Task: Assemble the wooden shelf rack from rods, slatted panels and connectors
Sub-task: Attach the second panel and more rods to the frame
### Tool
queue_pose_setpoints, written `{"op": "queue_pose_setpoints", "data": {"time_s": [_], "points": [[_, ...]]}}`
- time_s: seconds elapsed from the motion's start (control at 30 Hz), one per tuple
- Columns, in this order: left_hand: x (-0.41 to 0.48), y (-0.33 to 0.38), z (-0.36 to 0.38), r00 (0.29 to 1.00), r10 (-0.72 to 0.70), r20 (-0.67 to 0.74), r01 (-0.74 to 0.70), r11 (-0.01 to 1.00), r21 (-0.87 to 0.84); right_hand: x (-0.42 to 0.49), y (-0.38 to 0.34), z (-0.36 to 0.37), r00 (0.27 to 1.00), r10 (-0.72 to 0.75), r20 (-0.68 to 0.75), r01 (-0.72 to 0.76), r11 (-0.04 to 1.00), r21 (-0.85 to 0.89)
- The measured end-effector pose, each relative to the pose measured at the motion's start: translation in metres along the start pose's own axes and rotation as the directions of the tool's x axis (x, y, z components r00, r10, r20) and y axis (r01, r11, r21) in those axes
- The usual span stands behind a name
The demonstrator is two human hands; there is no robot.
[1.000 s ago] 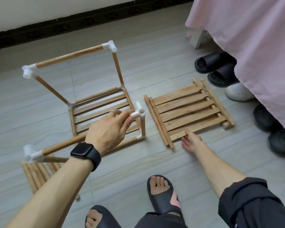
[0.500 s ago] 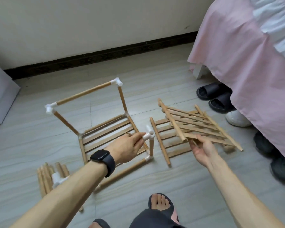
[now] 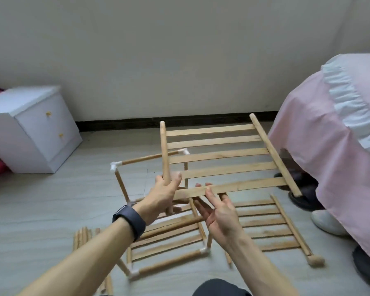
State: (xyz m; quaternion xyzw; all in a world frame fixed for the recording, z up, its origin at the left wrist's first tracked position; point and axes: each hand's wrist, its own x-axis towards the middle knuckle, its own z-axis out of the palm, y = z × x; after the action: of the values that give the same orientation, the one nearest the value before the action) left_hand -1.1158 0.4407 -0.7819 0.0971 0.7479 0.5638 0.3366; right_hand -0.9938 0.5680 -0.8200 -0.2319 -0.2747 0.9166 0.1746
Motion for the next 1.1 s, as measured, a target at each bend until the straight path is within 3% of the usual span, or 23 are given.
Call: {"op": "queue_pose_setpoints", "data": {"time_s": [0.13,0.2,0.27,0.33,0.4,0.5,0.57,0.67,0.73,0.83,0.97,1.1], "points": [[-0.007,-0.011,-0.035,0.934,0.039,-0.354,-0.117,0.972,-0.202,0.002,0.019,0.037,0.982,0.158,0.101,-0.114,0.931,-0.346],[-0.014,-0.021,-0.058,0.888,0.078,-0.452,-0.164,0.974,-0.154,0.003,0.02,0.043,0.952,0.283,0.115,-0.166,0.795,-0.584],[-0.02,-0.036,-0.08,0.841,0.095,-0.532,-0.178,0.978,-0.107,0.005,0.016,0.042,0.926,0.346,0.149,-0.118,0.643,-0.757],[-0.026,-0.051,-0.098,0.812,0.085,-0.577,-0.172,0.98,-0.099,0.007,0.009,0.039,0.944,0.261,0.203,0.04,0.519,-0.854],[-0.033,-0.066,-0.112,0.798,0.064,-0.599,-0.168,0.979,-0.12,0.015,-0.002,0.033,0.967,0.042,0.251,0.216,0.384,-0.898],[-0.04,-0.081,-0.125,0.796,0.022,-0.604,-0.153,0.974,-0.166,0.036,-0.023,0.02,0.925,-0.317,0.208,0.28,0.201,-0.939],[-0.042,-0.086,-0.128,0.807,0.006,-0.59,-0.145,0.971,-0.189,0.053,-0.032,0.008,0.934,-0.339,0.114,0.189,0.198,-0.962],[-0.039,-0.092,-0.128,0.825,-0.002,-0.566,-0.135,0.971,-0.199,0.069,-0.031,-0.003,0.997,-0.083,-0.006,0.02,0.304,-0.953],[-0.034,-0.095,-0.126,0.838,-0.002,-0.545,-0.13,0.97,-0.203,0.075,-0.025,-0.01,0.999,0.039,-0.014,-0.026,0.338,-0.941],[-0.024,-0.099,-0.125,0.842,-0.014,-0.539,-0.118,0.971,-0.209,0.084,-0.016,-0.016,1.0,-0.024,-0.011,-0.002,0.35,-0.937],[-0.01,-0.096,-0.128,0.834,-0.006,-0.551,-0.117,0.975,-0.188,0.095,-0.012,-0.02,0.998,-0.06,-0.029,-0.01,0.286,-0.958],[0.004,-0.081,-0.134,0.877,-0.019,-0.48,-0.092,0.974,-0.208,0.11,-0.003,-0.025,0.981,-0.187,-0.048,-0.01,0.196,-0.98]]}}
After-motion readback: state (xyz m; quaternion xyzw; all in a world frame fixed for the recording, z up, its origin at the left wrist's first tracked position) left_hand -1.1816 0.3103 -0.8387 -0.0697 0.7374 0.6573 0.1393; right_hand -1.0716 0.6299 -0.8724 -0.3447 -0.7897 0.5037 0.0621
